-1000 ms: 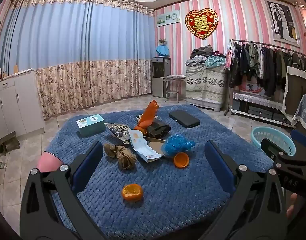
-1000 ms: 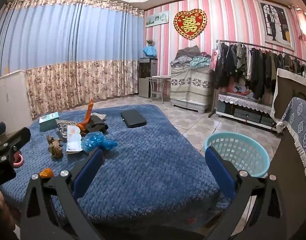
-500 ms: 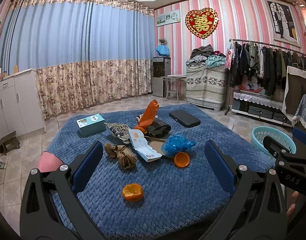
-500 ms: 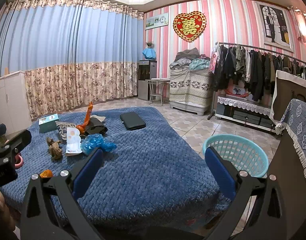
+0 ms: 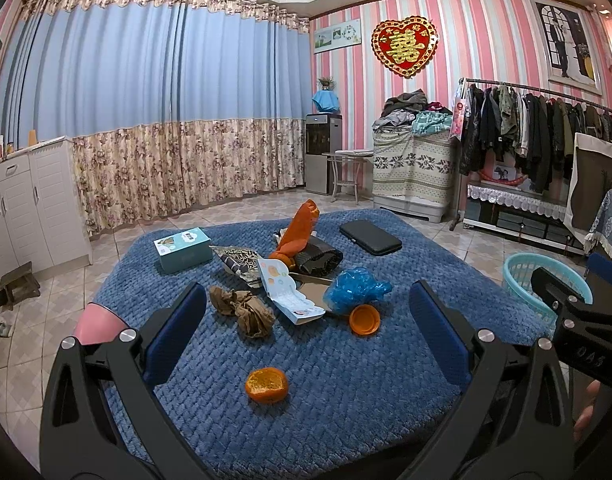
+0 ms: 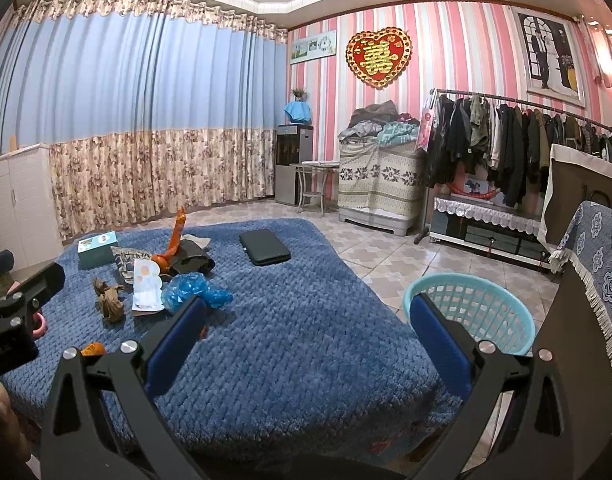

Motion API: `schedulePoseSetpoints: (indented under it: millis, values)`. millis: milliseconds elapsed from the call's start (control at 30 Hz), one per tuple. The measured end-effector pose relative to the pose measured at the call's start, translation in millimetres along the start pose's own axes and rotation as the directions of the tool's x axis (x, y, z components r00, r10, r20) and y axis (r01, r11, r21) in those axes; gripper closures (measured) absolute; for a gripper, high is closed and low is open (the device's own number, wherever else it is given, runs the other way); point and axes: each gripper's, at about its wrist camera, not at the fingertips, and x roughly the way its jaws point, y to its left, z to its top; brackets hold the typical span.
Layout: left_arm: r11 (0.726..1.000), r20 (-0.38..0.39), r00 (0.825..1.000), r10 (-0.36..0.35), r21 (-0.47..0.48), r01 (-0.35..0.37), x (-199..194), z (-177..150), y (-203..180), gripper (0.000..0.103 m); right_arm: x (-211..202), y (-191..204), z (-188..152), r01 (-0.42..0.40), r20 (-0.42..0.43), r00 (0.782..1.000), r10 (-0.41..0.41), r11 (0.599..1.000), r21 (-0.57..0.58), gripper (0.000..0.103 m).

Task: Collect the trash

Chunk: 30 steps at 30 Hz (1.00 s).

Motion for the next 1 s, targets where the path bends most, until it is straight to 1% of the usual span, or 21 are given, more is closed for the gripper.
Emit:
schedulePoseSetpoints:
  millis: [267, 1000]
  values:
    - [1.000, -0.001, 1.000, 0.002, 0.000, -0.002, -0.7, 3.3, 2.3, 0.005, -6.0, -1.7, 3.2, 0.003, 0.016, 1.000, -0.003, 1.000, -0.003, 0.004]
    - [1.000, -0.002, 1.000, 0.002, 0.000, -0.002, 1.3, 3.1, 5.1, 0.005, -6.4, -1.4, 3.3, 0.003, 0.014, 1.000, -0.003, 1.000, -0.001, 0.004]
